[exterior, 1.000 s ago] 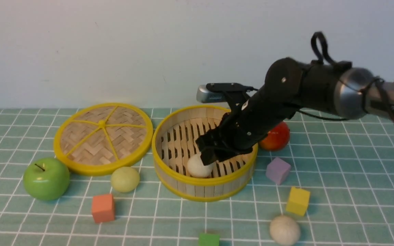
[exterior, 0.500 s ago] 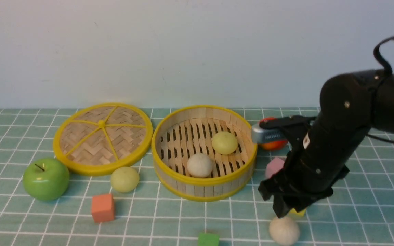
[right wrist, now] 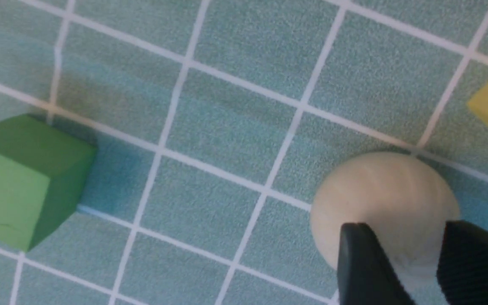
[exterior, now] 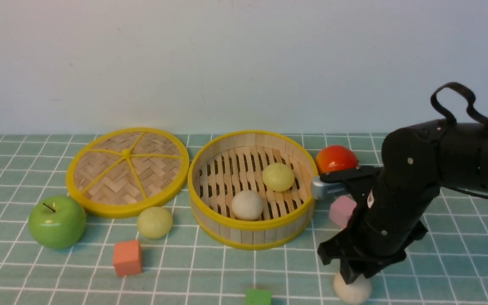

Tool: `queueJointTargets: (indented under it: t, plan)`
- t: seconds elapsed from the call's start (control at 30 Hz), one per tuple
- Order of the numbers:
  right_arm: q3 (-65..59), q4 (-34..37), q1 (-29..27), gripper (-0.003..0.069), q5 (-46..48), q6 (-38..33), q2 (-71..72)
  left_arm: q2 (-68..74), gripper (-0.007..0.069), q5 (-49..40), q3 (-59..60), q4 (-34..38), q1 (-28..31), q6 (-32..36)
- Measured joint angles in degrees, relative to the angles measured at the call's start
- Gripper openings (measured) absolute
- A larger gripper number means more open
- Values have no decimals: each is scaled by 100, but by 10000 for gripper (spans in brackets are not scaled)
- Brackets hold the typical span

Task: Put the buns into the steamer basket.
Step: Use the right arm to grab a steamed stuffed bun, then use the right arm to put the steamed stuffed bun into the steamer

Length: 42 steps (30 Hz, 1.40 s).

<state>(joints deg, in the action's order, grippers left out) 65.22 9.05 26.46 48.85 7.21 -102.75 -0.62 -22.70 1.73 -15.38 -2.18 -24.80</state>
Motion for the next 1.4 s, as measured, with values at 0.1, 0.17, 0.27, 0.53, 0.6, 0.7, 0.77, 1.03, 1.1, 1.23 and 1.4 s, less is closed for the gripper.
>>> queueJointTargets:
  t: [0.1, 0.17, 0.27, 0.53, 0.6, 0.7, 0.77, 1.03, 1.1, 1.23, 1.4]
  plan:
    - [0, -29, 0, 277, -28, 0, -114, 0, 238, 0, 0, 0, 0, 0]
    - [0, -36, 0, 257, -40, 0, -128, 0, 238, 0, 0, 0, 0, 0]
    - [0, -41, 0, 162, -52, 0, -131, 0, 238, 0, 0, 0, 0, 0]
    - [0, -3, 0, 15, -2, 0, -117, 0, 238, 0, 0, 0, 0, 0]
    - [36, 44, 0, 15, 62, -16, -87, 0, 238, 0, 0, 0, 0, 0]
    - [237, 162, 0, 15, 268, -135, 34, 0, 238, 0, 0, 0, 0, 0]
    - [445, 217, 0, 15, 348, -186, 119, 0, 238, 0, 0, 0, 0, 0]
    - [2675, 243, 0, 15, 617, -477, -172, 0, 238, 0, 0, 0, 0, 0]
    - [3226, 243, -5, 15, 625, -523, -497, 0, 238, 0, 0, 0, 0, 0]
    - [4552, 306, -5, 15, 544, -581, -1571, 0, 238, 0, 0, 0, 0, 0]
    - [5463, 700, -5, 15, 367, -674, -2473, 0, 238, 0, 0, 0, 0, 0]
